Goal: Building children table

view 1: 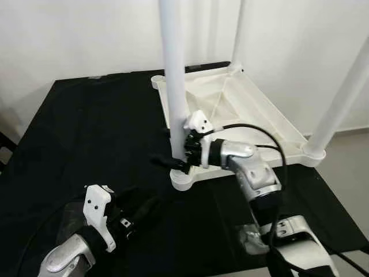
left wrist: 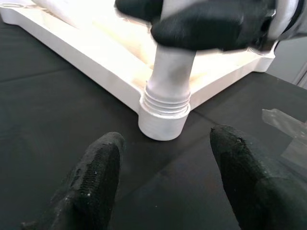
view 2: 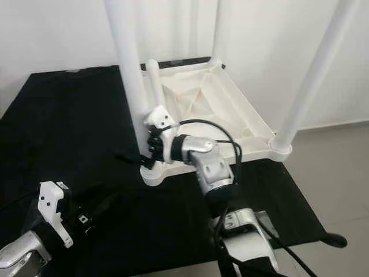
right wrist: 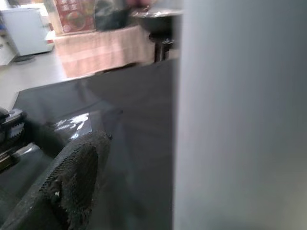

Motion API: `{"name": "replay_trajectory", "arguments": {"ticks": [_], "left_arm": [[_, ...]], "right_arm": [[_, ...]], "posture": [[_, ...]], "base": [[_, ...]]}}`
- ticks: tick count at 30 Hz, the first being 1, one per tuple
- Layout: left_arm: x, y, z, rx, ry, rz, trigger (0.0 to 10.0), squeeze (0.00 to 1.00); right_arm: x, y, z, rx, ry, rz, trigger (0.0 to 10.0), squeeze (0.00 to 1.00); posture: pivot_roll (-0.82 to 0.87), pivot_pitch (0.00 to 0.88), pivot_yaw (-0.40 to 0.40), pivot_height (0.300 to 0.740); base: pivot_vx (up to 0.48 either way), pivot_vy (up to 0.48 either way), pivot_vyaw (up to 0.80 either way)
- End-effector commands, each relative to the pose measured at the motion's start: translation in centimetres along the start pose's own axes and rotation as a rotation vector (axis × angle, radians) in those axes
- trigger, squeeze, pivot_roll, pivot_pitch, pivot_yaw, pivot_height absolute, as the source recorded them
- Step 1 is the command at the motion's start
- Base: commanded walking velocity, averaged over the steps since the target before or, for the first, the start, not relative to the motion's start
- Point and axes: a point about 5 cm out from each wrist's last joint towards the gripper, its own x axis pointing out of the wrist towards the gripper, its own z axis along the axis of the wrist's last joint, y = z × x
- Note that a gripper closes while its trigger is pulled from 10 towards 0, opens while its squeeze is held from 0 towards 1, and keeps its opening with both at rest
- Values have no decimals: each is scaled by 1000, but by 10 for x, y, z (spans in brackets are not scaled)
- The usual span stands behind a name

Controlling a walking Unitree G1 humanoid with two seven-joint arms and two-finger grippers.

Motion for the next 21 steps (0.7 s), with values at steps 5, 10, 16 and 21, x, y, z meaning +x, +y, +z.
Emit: {"name": "replay_trajectory", "arguments": {"ticks": [5, 10, 16, 21], "left_arm": [[0, 0, -7, -15, 20, 8, 10000, 0], [0, 0, -7, -15, 21, 7, 10000, 0], [-1, -1, -6, -15, 20, 7, 10000, 0], [-1, -1, -6, -16, 19, 7, 10000, 0]], "right_arm": [[5, -10, 5, 3, -7, 74, 0, 0], [4, -16, 4, 15, 1, 69, 0, 0], [1, -17, 3, 5, -18, 64, 0, 0], [-4, -18, -7, 13, 6, -31, 0, 0]], "posture": [[15, 73, 21, 740], [20, 74, 21, 740], [17, 78, 20, 740], [18, 84, 14, 740]], "base": [[0, 0, 0], [0, 0, 0], [0, 0, 0], [0, 0, 0]]}}
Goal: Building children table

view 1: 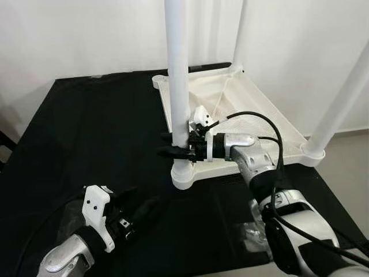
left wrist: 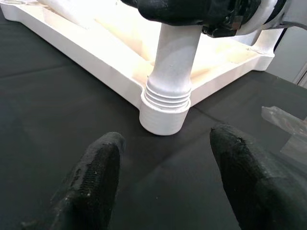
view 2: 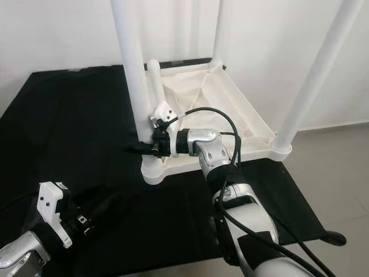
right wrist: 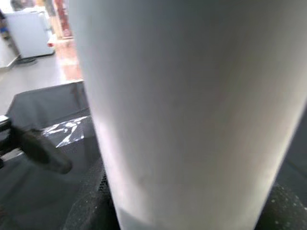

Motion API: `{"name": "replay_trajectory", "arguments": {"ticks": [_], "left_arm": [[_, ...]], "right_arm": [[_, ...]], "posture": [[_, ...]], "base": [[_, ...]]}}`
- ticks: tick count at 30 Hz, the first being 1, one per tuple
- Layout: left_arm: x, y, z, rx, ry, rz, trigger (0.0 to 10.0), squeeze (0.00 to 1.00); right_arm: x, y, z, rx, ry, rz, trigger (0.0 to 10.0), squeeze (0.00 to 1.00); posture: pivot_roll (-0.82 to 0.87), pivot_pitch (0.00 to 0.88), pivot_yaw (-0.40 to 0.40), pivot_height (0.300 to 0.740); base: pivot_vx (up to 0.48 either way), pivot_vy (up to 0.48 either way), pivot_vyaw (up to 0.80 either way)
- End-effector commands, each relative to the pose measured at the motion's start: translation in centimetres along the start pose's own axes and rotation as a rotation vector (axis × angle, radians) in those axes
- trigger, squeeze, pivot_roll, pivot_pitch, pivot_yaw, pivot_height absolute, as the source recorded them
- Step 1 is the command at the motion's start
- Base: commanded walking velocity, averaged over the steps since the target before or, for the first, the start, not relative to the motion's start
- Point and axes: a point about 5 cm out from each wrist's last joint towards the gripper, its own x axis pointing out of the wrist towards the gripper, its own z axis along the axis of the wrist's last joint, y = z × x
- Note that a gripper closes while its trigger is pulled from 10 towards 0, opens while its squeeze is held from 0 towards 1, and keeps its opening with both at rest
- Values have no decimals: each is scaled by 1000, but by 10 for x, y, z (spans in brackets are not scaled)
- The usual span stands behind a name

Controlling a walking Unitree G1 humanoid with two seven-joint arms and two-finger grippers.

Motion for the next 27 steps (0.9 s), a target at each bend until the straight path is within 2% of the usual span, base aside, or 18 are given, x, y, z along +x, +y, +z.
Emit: {"name": "replay_trajectory", "arguments": {"ticks": [1, 2, 3, 4, 5, 6, 10, 12, 13, 14, 15, 16, 17, 18, 19, 24, 25, 27], "left_arm": [[-2, -2, -3, -9, 10, 6, 10000, 0], [-3, -2, -2, -8, 9, 6, 10000, 0], [-3, -2, -2, -8, 9, 6, 10000, 0], [-4, -2, -1, -7, 8, 7, 10000, 0], [-4, -2, -1, -7, 8, 7, 10000, 0], [-6, -1, 0, -5, 8, 11, 10000, 0], [-5, 0, 0, -8, 9, 10, 10000, 0], [-4, 1, -1, -9, 12, 4, 10000, 0], [-4, 1, -1, -8, 12, 4, 10000, 0], [-4, 1, -1, -8, 12, 4, 10000, 0], [-4, 1, -1, -6, 10, 8, 10000, 0], [-4, 1, -1, -6, 10, 8, 10000, 0], [-4, 1, -1, -6, 8, 13, 10000, 0], [-4, 1, -1, -6, 8, 13, 10000, 0], [-4, 1, -1, -5, 7, 16, 10000, 0], [-3, 2, -1, -6, 8, 15, 10000, 0], [-3, 2, -2, -8, 10, 12, 10000, 0], [-3, 2, -2, -8, 11, 11, 10000, 0]], "right_arm": [[1, 7, -21, 51, 49, -82, 0, 0], [1, 14, -38, 97, 80, -357, 0, 0], [1, 14, -38, 97, 80, -357, 0, 0], [-1, 35, -53, 163, 122, -549, 0, 0], [-1, 35, -53, 163, 122, -549, 0, 0], [-4, 70, -60, 190, 147, -710, 0, 0], [3, 75, -60, 187, 142, -659, 0, 0], [8, 67, -58, 175, 140, -634, 0, 0], [10, 63, -56, 166, 142, -630, 1294, 0], [10, 63, -56, 166, 142, -630, 1294, 0], [13, 60, -54, 153, 141, -630, 6471, 0], [13, 60, -54, 153, 141, -630, 6471, 0], [15, 55, -50, 154, 132, -613, 10000, 0], [15, 55, -50, 154, 132, -613, 10000, 0], [17, 49, -45, 164, 99, -586, 10000, 1000], [21, 41, -22, 162, 12, -514, 10000, 1000], [25, 40, -8, 128, -32, -330, 10000, 918], [26, 39, -5, 106, -40, -243, 10000, 918]], "posture": [[21, 93, 8, 740], [28, 98, 1, 740], [28, 98, 1, 740], [28, 111, 5, 740], [28, 111, 5, 740], [20, 115, 13, 740], [12, 105, 13, 740], [13, 100, 9, 740], [11, 100, 12, 740], [11, 100, 12, 740], [11, 100, 12, 740], [11, 100, 12, 740], [15, 99, 13, 740], [15, 99, 13, 740], [18, 96, 12, 740], [15, 93, 17, 740], [10, 87, 21, 740], [10, 87, 21, 740]], "base": [[0, 0, 0], [0, 0, 0], [0, 0, 0], [0, 0, 0], [0, 0, 0], [0, 0, 0], [0, 0, 0], [0, 0, 0], [0, 0, 0], [0, 0, 0], [0, 0, 0], [0, 0, 0], [0, 0, 0], [0, 0, 0], [0, 0, 0], [0, 0, 0], [0, 0, 0], [0, 0, 0]]}}
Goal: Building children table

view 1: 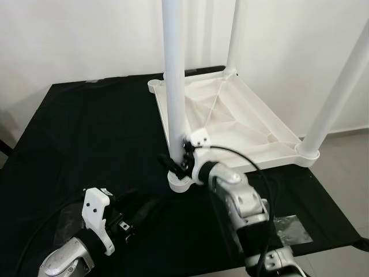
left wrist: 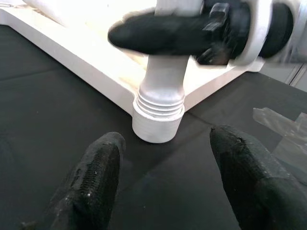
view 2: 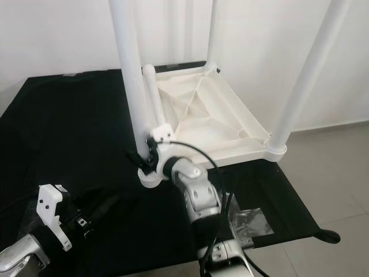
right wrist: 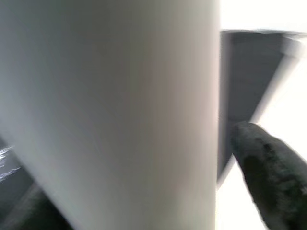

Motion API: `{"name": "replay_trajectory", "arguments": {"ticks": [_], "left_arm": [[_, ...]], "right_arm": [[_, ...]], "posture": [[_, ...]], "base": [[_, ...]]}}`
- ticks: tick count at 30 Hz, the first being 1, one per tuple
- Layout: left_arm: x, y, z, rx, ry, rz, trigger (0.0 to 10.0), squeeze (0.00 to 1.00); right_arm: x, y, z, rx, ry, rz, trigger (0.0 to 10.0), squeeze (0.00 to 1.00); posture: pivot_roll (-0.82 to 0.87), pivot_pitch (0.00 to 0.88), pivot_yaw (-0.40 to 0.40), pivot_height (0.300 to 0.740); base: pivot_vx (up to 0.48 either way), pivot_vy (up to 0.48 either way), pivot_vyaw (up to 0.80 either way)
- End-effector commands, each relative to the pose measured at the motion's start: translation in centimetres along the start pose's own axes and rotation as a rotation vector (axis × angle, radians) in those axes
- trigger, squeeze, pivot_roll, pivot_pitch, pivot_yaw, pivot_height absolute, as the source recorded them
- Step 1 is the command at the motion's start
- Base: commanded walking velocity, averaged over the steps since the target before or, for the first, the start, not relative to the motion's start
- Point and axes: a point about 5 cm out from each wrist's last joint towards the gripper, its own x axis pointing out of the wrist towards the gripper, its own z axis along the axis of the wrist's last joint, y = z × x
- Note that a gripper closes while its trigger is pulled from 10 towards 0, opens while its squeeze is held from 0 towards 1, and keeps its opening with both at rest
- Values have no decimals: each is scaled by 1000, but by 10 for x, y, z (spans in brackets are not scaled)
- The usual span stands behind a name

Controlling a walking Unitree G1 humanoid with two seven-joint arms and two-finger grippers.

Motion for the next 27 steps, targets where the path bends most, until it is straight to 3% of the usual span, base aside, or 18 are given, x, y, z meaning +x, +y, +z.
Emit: {"name": "replay_trajectory", "arguments": {"ticks": [1, 2, 3, 9, 10, 11, 12, 19, 22, 24, 27], "left_arm": [[-2, 2, -5, -12, 20, 9, 10000, 0], [-2, 2, -5, -12, 20, 9, 10000, 0], [-2, 2, -5, -12, 21, 9, 10000, 0], [-1, 2, -6, -12, 24, 8, 10000, 0], [-1, 2, -6, -12, 24, 8, 10000, 0], [-1, 2, -6, -12, 24, 8, 10000, 0], [0, 2, -7, -12, 24, 8, 10000, 0], [0, 1, -6, -13, 21, 9, 10000, 0], [0, -1, -6, -15, 17, 8, 10000, 0], [0, -1, -6, -15, 17, 8, 10000, 0], [-2, -1, -5, -17, 18, 5, 10000, 0]], "right_arm": [[6, 6, 6, -57, -23, 156, 10000, 231], [6, 6, 6, -57, -23, 156, 10000, 231], [8, 3, 6, -88, -5, 204, 10000, 0], [24, -3, 15, -54, 2, 374, 10000, 0], [26, -1, 13, -40, 11, 413, 2431, 0], [26, -1, 13, -40, 11, 413, 2431, 0], [27, -1, 11, -38, 29, 426, 0, 0], [28, -5, 5, -48, 61, 418, 0, 0], [17, -21, -1, -54, 60, 311, 0, 0], [17, -21, -1, -54, 60, 311, 0, 0], [-2, -35, -15, -68, 98, 184, 0, 0]], "posture": [[10, 87, 21, 740], [10, 87, 21, 740], [11, 84, 24, 740], [24, 74, 21, 740], [24, 74, 21, 740], [24, 74, 21, 740], [27, 75, 18, 740], [24, 78, 15, 740], [24, 84, 21, 740], [24, 84, 21, 740], [15, 92, 28, 740]], "base": [[0, 0, 0], [0, 0, 0], [0, 0, 0], [0, 0, 0], [0, 0, 0], [0, 0, 0], [0, 0, 0], [0, 0, 0], [0, 0, 0], [0, 0, 0], [0, 0, 0]]}}
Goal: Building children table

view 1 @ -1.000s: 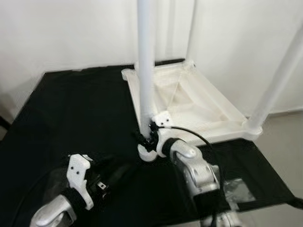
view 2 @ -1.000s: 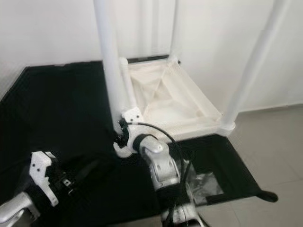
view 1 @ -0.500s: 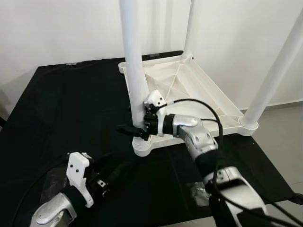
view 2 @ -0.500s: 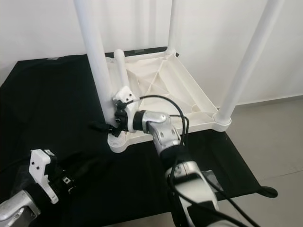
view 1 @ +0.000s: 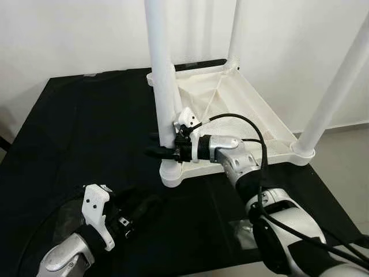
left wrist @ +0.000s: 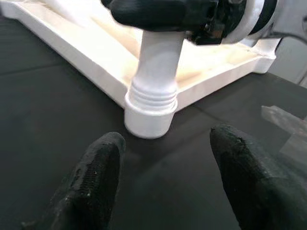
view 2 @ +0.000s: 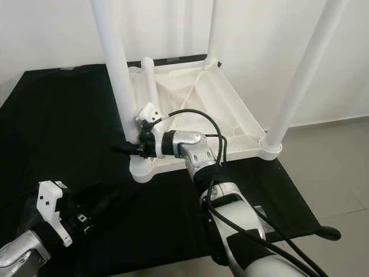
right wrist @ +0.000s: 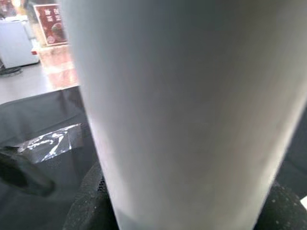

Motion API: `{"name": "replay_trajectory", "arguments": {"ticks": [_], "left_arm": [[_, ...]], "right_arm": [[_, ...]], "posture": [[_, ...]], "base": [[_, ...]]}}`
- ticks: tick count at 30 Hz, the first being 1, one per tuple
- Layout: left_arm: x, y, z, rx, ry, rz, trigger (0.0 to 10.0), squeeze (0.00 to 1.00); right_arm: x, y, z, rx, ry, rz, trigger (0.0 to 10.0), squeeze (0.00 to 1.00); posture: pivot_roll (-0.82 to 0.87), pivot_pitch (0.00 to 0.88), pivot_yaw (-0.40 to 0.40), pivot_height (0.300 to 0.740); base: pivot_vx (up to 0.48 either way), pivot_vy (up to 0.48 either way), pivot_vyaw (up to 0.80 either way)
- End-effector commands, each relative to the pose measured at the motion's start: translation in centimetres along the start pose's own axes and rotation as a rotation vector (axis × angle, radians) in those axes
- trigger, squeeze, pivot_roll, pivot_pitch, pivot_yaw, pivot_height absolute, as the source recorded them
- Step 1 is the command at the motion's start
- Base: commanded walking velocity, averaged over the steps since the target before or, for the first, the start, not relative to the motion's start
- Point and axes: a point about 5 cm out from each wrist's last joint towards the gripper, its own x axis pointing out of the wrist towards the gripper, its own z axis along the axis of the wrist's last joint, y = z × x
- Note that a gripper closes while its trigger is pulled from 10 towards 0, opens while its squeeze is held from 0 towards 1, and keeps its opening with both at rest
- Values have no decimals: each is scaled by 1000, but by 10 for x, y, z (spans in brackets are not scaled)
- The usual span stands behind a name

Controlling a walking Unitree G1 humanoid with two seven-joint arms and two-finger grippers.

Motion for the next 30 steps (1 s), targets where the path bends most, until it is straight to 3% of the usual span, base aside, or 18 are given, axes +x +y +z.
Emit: {"name": "replay_trajectory", "arguments": {"ticks": [1, 2, 3, 5, 6, 7, 10, 15, 16, 17, 24, 25, 26, 27, 30], "left_arm": [[-2, -2, -2, -8, 8, -1, 10000, 0], [-3, -1, -2, -9, 11, -4, 10000, 0], [-3, -1, -2, -9, 11, -4, 10000, 0], [-6, 2, -1, -8, 18, -5, 10000, 0], [-6, 2, -1, -8, 18, -5, 10000, 0], [-6, 5, -1, -7, 22, -3, 10000, 0], [-6, 7, -1, -7, 25, -2, 10000, 0], [-5, 10, -2, -3, 30, -3, 10000, 0], [-5, 10, -2, -1, 29, 0, 10000, 0], [-5, 10, -2, 0, 28, 2, 10000, 0], [-3, 9, -2, -4, 25, -1, 10000, 0], [-3, 9, -3, -5, 25, -2, 10000, 0], [-3, 9, -3, -6, 25, -3, 10000, 0], [-2, 8, -3, -7, 25, -4, 10000, 0], [-2, 8, -4, -7, 26, -6, 10000, 0]], "right_arm": [[-12, -3, -21, 36, 82, -68, 0, 0], [-17, -3, -32, 72, 104, -341, 0, 0], [-17, -3, -32, 72, 104, -341, 0, 0], [-19, 49, -48, 179, 93, -626, 0, 0], [-19, 49, -48, 179, 93, -626, 0, 0], [-18, 65, -47, 191, 78, -669, 0, 0], [-14, 71, -46, 193, 62, -657, 0, 0], [-5, 60, -46, 165, 66, -642, 0, 0], [-1, 54, -45, 164, 70, -616, 10000, 0], [-1, 51, -40, 163, 65, -599, 10000, 1000], [5, 42, -13, 102, -16, -382, 10000, 1000], [8, 40, -11, 69, -28, -281, 10000, 710], [10, 38, -10, 44, -35, -208, 10000, 710], [11, 37, -8, 25, -35, -132, 10000, 0], [12, 32, -6, 4, -26, -37, 10000, 0]], "posture": [[15, 92, 28, 740], [14, 99, 24, 740], [14, 99, 24, 740], [4, 105, 51, 740], [4, 105, 51, 740], [-10, 94, 66, 740], [-3, 86, 62, 740], [4, 79, 56, 740], [6, 75, 57, 740], [10, 75, 56, 740], [8, 74, 54, 740], [8, 68, 52, 740], [11, 67, 52, 740], [10, 66, 52, 740], [10, 63, 53, 740]], "base": [[0, 0, 0], [0, 0, 0], [0, 0, 0], [0, 0, 0], [0, 0, 0], [0, 0, 0], [0, 0, 0], [0, 0, 0], [0, 0, 0], [0, 0, 0], [0, 0, 0], [0, 0, 0], [0, 0, 0], [0, 0, 0], [0, 0, 0]]}}
